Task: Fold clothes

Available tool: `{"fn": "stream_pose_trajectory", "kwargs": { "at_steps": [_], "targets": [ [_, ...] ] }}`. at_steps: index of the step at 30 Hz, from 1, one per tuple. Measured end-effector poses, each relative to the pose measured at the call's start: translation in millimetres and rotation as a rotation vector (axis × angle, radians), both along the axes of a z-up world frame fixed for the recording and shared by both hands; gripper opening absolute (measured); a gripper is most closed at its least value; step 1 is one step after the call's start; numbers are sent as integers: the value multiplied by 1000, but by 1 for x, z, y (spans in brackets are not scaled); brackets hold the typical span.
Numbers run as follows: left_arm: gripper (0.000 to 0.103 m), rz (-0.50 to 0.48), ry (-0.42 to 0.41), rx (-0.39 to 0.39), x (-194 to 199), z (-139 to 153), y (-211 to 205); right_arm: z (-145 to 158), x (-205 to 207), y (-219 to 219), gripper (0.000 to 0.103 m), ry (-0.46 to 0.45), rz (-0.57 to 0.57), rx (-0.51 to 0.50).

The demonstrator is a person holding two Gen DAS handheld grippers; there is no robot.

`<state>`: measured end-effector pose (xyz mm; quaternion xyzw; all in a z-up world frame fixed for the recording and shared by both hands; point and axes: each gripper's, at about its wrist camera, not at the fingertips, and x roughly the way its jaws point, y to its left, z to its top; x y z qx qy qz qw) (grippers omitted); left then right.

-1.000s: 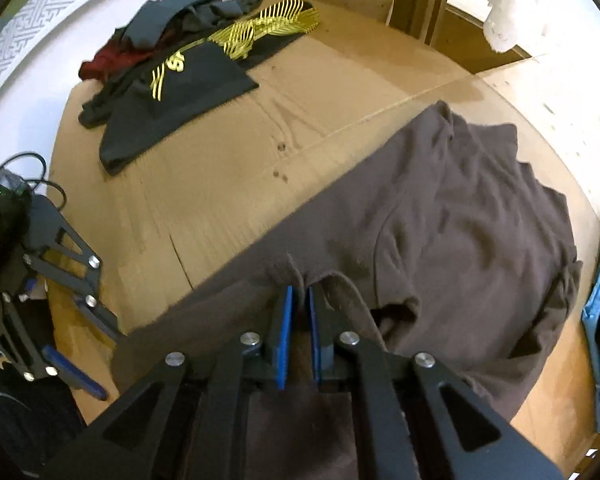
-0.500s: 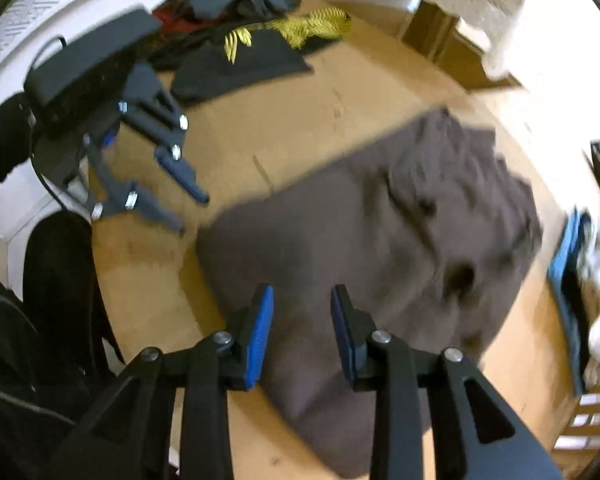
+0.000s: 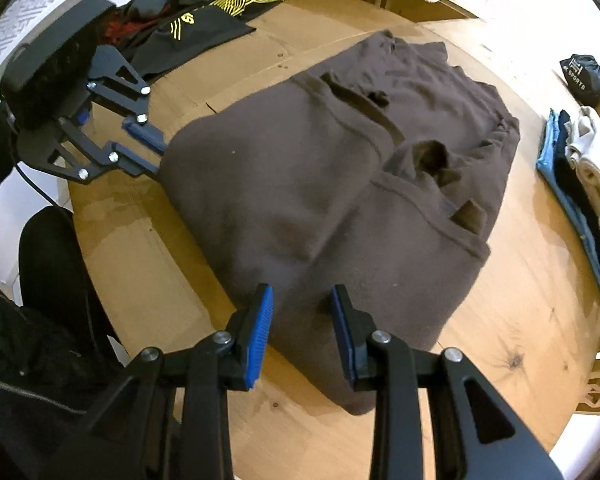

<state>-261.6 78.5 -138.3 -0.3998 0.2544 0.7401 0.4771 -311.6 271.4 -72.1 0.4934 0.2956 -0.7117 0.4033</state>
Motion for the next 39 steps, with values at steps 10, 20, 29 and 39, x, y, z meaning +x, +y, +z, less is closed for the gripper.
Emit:
{"fn": "stream_pose_trajectory", "kwargs": {
  "at_steps": [10,20,29,39],
  "targets": [
    [3,115,-74,87,-1,5,-26,-17,-10,10,28,-90,-60,-4],
    [5,146,-60,108,9,8,-37,-10,-10,4,30,-97,-78,5],
    [11,43,-34,49,0,1,-4,2,12,-34,34,5,51,48],
    [4,129,-112,159,-10,1,-32,-23,-4,-21,23,-25,6,77]
  ]
}}
